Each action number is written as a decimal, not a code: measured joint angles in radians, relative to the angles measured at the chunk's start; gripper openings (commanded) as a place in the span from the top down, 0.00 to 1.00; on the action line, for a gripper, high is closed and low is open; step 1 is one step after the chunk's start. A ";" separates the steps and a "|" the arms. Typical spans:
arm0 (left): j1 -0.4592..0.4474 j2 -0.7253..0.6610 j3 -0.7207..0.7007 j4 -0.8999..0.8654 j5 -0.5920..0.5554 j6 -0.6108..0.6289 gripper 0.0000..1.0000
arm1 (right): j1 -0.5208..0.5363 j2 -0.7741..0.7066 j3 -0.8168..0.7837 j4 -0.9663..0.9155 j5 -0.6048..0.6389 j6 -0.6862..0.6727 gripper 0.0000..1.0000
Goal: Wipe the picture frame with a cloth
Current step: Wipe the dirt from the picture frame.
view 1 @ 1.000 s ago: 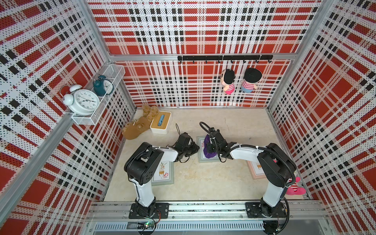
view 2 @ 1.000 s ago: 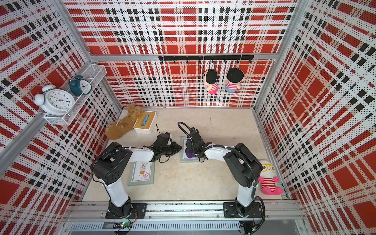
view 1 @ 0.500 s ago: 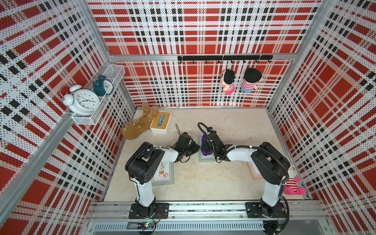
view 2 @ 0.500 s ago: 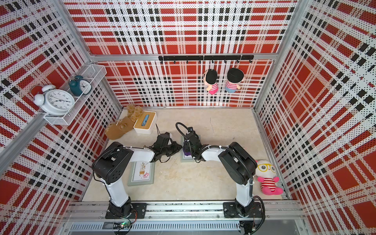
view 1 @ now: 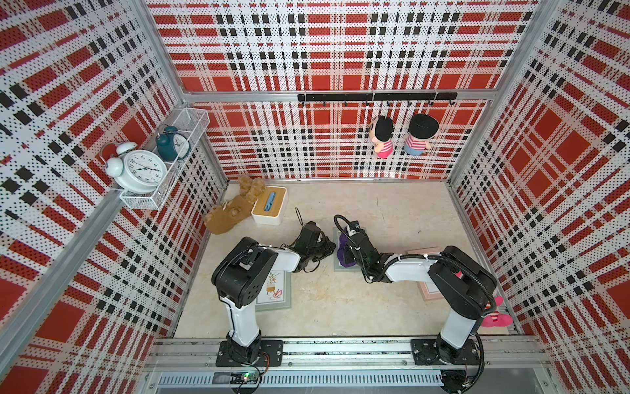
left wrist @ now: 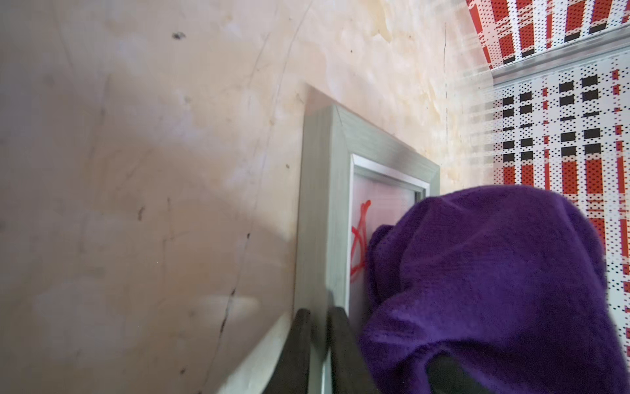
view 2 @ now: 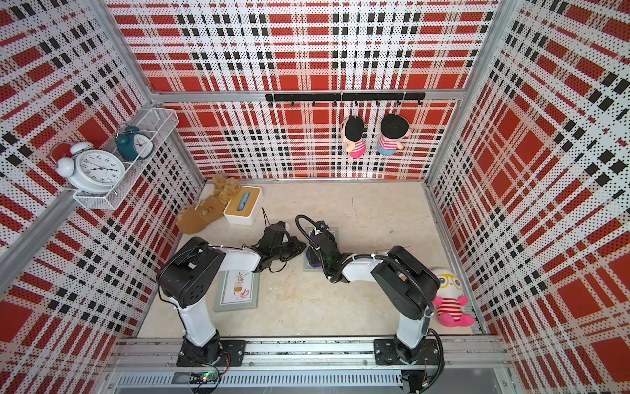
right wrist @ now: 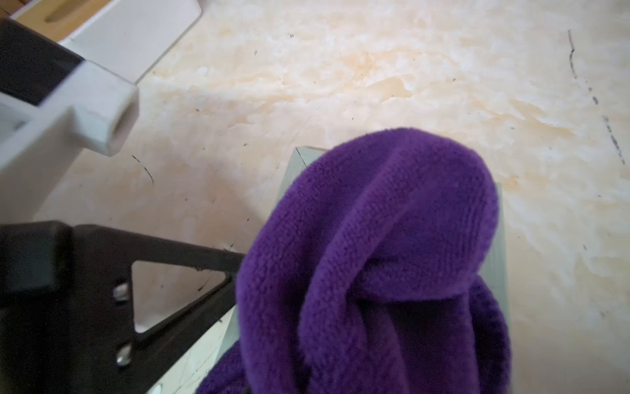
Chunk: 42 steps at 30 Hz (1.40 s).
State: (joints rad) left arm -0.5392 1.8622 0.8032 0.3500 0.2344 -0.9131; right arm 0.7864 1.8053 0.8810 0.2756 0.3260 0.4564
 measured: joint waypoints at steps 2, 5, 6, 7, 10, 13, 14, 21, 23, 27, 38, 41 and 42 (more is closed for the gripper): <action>-0.001 0.000 0.000 0.000 -0.003 0.000 0.86 | -0.021 0.051 0.063 -0.010 -0.006 -0.018 1.00; -0.001 0.000 0.000 0.000 -0.005 -0.001 0.86 | -0.056 0.133 0.169 -0.018 -0.009 -0.038 1.00; -0.001 0.000 0.000 0.001 -0.005 -0.002 0.86 | -0.063 0.155 0.198 -0.019 -0.011 -0.043 1.00; -0.001 0.000 0.000 0.001 -0.005 -0.002 0.87 | -0.072 0.168 0.214 -0.018 -0.015 -0.045 1.00; -0.001 0.000 0.000 0.001 -0.005 -0.003 0.87 | -0.072 0.158 0.190 0.003 -0.031 -0.043 1.00; -0.002 0.001 0.000 0.002 -0.006 -0.003 0.87 | -0.048 0.084 0.079 0.044 -0.042 -0.035 1.00; -0.002 0.001 0.000 0.002 -0.006 -0.003 0.87 | -0.037 0.050 0.032 0.053 -0.051 -0.031 1.00; -0.005 0.010 0.008 0.011 -0.005 -0.003 0.87 | -0.048 -0.031 -0.046 0.021 -0.034 -0.064 1.00; -0.006 0.011 0.010 0.012 -0.006 -0.003 0.87 | -0.081 0.013 0.017 -0.005 -0.007 -0.102 1.00; -0.007 0.011 0.010 0.012 -0.007 -0.003 0.87 | -0.108 0.111 0.156 -0.040 0.048 -0.170 1.00; -0.008 0.012 0.010 0.013 -0.010 -0.003 0.88 | -0.007 -0.090 -0.132 0.067 0.045 -0.257 1.00; -0.009 0.013 0.011 0.013 -0.010 -0.003 0.88 | -0.032 -0.081 -0.124 0.069 0.047 -0.281 1.00; -0.009 0.013 0.011 0.013 -0.010 -0.003 0.88 | -0.044 -0.061 -0.105 0.065 0.050 -0.288 1.00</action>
State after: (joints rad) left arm -0.5480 1.8748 0.8143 0.3634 0.2241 -0.9165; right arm 0.7425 1.7447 0.7765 0.3408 0.3756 0.1680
